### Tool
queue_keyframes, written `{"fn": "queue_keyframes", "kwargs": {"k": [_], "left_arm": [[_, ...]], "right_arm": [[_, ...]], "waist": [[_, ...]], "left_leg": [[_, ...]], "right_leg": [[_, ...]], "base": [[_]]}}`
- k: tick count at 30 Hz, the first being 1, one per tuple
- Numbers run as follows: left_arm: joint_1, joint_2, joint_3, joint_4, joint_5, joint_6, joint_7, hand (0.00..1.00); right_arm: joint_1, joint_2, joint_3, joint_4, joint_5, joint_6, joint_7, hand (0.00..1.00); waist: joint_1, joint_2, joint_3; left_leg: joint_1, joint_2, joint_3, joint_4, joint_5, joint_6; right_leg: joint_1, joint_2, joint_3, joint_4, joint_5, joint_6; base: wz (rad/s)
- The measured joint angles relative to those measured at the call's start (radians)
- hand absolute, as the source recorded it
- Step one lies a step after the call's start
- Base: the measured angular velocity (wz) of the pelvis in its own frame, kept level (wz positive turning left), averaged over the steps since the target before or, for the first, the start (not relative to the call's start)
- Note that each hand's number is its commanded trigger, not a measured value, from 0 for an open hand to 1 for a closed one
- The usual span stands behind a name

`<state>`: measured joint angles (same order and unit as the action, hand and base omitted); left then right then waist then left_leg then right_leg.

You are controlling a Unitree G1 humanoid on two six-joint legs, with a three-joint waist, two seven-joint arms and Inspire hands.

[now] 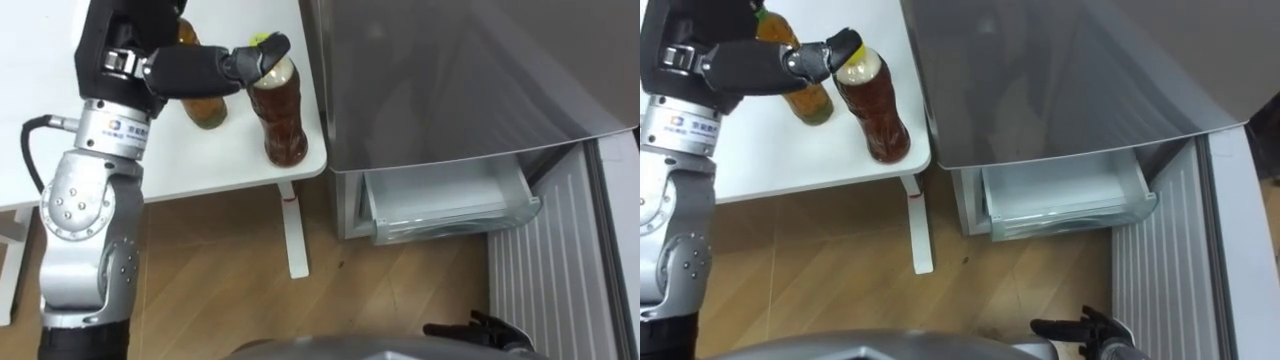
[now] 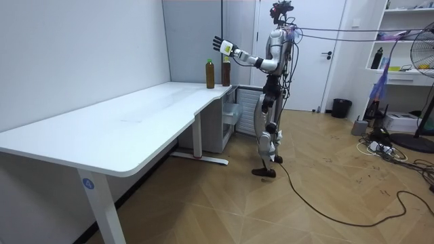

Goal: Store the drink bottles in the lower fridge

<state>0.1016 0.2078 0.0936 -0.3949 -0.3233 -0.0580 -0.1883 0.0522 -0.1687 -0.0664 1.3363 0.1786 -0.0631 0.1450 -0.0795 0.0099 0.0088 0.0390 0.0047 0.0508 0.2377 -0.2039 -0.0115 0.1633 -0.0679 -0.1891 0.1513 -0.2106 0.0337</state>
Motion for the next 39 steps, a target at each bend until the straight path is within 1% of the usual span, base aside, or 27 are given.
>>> {"fn": "queue_keyframes", "kwargs": {"k": [2, 5, 6, 8, 9, 10, 13, 16, 19, 22, 27, 30, 39], "left_arm": [[0.000, -0.002, 0.000, 0.002, 0.000, 0.005, 0.000, 0.00], [0.008, -0.015, -0.001, 0.009, -0.001, 0.010, -0.006, 0.00], [0.009, -0.021, -0.008, 0.028, -0.001, 0.010, -0.017, 0.00], [0.009, -0.021, -0.029, 0.067, 0.000, 0.023, -0.026, 0.00], [0.009, -0.022, -0.041, 0.085, 0.000, 0.042, -0.039, 0.00], [0.010, -0.025, -0.045, 0.101, 0.000, 0.055, -0.054, 0.00], [0.010, -0.038, -0.044, 0.124, 0.001, 0.073, -0.078, 0.00], [0.010, -0.039, -0.044, 0.124, 0.001, 0.076, -0.095, 0.00], [0.010, -0.039, -0.044, 0.124, 0.001, 0.081, -0.108, 0.00], [0.010, -0.039, -0.044, 0.124, 0.001, 0.085, -0.112, 0.00], [0.015, -0.040, -0.044, 0.129, 0.001, 0.087, -0.122, 0.00], [0.017, -0.040, -0.044, 0.151, 0.000, 0.088, -0.120, 0.00], [0.018, -0.040, -0.044, 0.155, 0.000, 0.092, -0.119, 0.00]], "right_arm": [[0.000, 0.000, -0.002, 0.000, 0.000, 0.000, 0.000, 0.00], [0.001, 0.000, -0.006, 0.000, 0.000, 0.001, 0.000, 0.00], [0.001, -0.001, -0.006, -0.002, 0.002, 0.007, 0.000, 0.00], [-0.002, -0.003, -0.007, -0.005, 0.002, 0.022, 0.000, 0.00], [-0.004, -0.003, -0.007, -0.005, 0.002, 0.024, 0.000, 0.00], [-0.004, -0.003, -0.009, -0.007, 0.002, 0.033, 0.000, 0.00], [-0.004, 0.000, -0.017, -0.009, 0.001, 0.043, 0.001, 0.00], [-0.004, 0.001, -0.021, -0.009, 0.001, 0.045, 0.003, 0.00], [-0.004, 0.003, -0.025, -0.011, 0.000, 0.058, 0.003, 0.00], [-0.004, 0.003, -0.031, -0.012, -0.001, 0.065, 0.002, 0.00], [-0.002, 0.003, -0.035, -0.011, 0.000, 0.065, 0.000, 0.00], [0.000, 0.003, -0.035, -0.011, 0.001, 0.065, -0.001, 0.00], [0.000, 0.002, -0.035, -0.011, 0.001, 0.065, -0.001, 0.00]], "waist": [[0.000, 0.002, 0.0001], [0.000, 0.001, 0.0008], [0.000, 0.000, 0.0018], [0.000, -0.001, 0.0018], [-0.001, -0.001, 0.0016], [-0.001, -0.001, 0.0017], [-0.001, -0.004, 0.0001], [0.000, -0.008, -0.0036], [0.000, -0.011, -0.0044], [0.000, -0.012, -0.0042], [-0.001, -0.014, -0.0029], [-0.002, -0.013, -0.0031], [-0.002, -0.013, -0.0033]], "left_leg": [[0.000, 0.000, 0.000, 0.000, 0.000, 0.000], [-0.002, 0.000, 0.000, 0.000, 0.000, 0.000], [-0.002, 0.000, 0.001, -0.001, 0.000, 0.000], [-0.002, 0.000, 0.001, -0.001, 0.000, 0.000], [-0.003, 0.000, 0.001, -0.001, 0.000, 0.000], [-0.004, 0.000, 0.001, -0.001, 0.000, 0.000], [-0.003, 0.000, 0.002, -0.001, 0.000, 0.000], [-0.002, 0.000, 0.002, -0.001, 0.000, 0.000], [-0.001, 0.000, 0.004, 0.000, 0.000, 0.000], [0.000, 0.000, 0.006, 0.000, 0.000, 0.000], [0.004, 0.000, 0.008, 0.000, 0.001, 0.001], [0.004, 0.000, 0.009, 0.000, 0.001, 0.001], [0.004, 0.000, 0.009, 0.000, 0.001, 0.001]], "right_leg": [[0.000, 0.000, 0.000, 0.001, 0.000, 0.000], [-0.002, 0.000, 0.001, 0.001, 0.000, 0.000], [-0.003, 0.000, 0.001, 0.002, 0.000, 0.000], [-0.003, 0.000, 0.001, 0.002, 0.000, 0.000], [-0.004, 0.000, 0.001, 0.002, 0.000, 0.000], [-0.005, 0.000, 0.001, 0.002, 0.000, 0.000], [-0.006, 0.000, 0.002, 0.002, 0.000, 0.000], [-0.005, 0.000, 0.002, 0.002, 0.000, 0.000], [-0.005, 0.000, 0.005, 0.002, 0.000, 0.000], [-0.005, 0.000, 0.010, 0.003, 0.000, 0.000], [-0.002, 0.000, 0.016, 0.005, 0.000, 0.000], [-0.002, 0.000, 0.022, 0.007, 0.000, 0.000], [-0.003, 0.000, 0.023, 0.008, 0.000, 0.000]], "base": [[0.00], [0.00], [0.00], [0.00], [0.00], [0.00], [0.00], [0.00], [0.00], [-0.01], [0.00], [0.00], [0.00]]}}
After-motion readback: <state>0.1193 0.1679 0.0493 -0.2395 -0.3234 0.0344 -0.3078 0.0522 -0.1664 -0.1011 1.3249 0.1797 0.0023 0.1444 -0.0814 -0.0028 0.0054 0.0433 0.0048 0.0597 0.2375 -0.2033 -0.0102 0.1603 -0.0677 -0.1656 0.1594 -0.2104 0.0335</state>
